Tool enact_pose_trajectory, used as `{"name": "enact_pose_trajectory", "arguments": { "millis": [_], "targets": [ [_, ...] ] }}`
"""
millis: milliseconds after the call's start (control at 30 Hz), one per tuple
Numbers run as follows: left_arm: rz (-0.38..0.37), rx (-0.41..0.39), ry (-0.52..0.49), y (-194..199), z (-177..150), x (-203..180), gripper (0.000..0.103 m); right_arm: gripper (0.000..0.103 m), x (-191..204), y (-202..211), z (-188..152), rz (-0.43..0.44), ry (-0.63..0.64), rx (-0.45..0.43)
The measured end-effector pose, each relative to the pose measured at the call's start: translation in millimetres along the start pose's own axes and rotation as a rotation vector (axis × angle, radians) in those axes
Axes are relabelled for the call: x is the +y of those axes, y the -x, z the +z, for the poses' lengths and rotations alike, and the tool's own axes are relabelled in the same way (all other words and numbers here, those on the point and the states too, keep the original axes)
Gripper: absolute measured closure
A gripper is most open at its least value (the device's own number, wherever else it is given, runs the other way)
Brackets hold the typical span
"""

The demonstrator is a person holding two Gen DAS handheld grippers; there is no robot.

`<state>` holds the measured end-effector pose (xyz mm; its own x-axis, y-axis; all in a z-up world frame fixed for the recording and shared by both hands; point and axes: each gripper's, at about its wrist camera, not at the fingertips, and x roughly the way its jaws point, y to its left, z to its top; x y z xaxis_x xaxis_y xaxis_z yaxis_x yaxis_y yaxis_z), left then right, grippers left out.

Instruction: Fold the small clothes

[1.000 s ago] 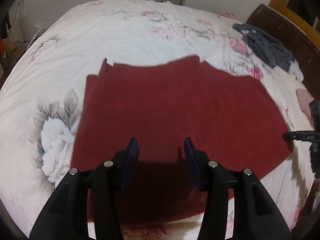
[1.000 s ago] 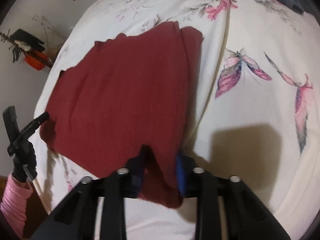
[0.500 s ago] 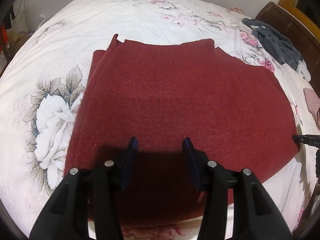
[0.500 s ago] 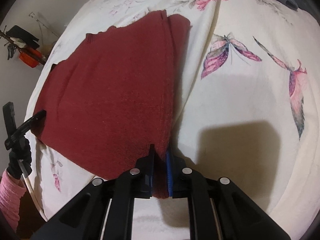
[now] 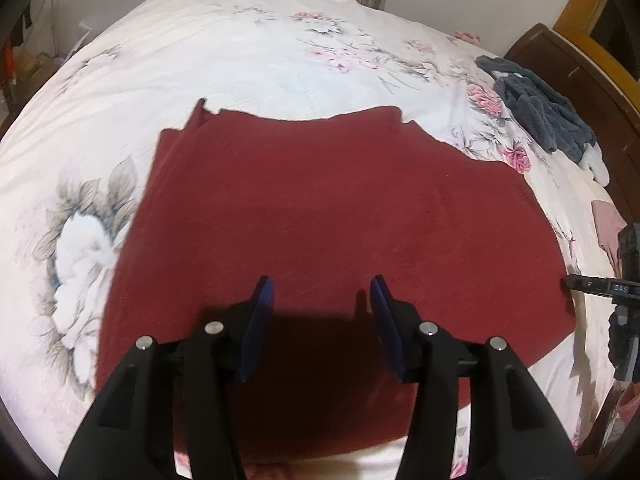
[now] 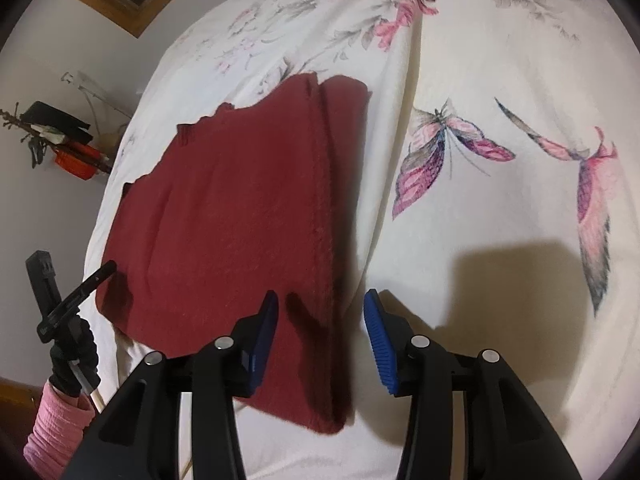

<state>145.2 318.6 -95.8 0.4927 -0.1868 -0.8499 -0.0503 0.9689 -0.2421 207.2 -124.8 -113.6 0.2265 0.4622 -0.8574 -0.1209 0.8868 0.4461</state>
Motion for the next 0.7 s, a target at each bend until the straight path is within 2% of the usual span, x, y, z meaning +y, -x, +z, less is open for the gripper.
{"name": "enact_pose_trajectory", "arguments": {
  "millis": [167,267,367,500,600,700],
  "targets": [
    [0.003,0.019,0.004,-13,1,-6,0.052,0.058,1,-16,4,0.034,-0.012,0.026],
    [0.006,0.026,0.009,-18,0,-3,0.052,0.063,14,-20,6,0.04,0.024,0.026],
    [0.006,0.025,0.009,-21,-2,0,0.051,0.064,28,-18,6,0.062,0.078,0.021],
    [0.0,0.026,0.016,-23,-3,3,0.051,0.061,30,-23,8,0.016,0.086,0.041],
    [-0.002,0.03,0.013,-23,-2,4,0.051,0.06,25,-29,9,0.023,0.068,0.053],
    [-0.001,0.033,-0.001,-24,-3,4,0.051,0.066,25,-31,8,0.019,0.082,0.051]
  ]
}}
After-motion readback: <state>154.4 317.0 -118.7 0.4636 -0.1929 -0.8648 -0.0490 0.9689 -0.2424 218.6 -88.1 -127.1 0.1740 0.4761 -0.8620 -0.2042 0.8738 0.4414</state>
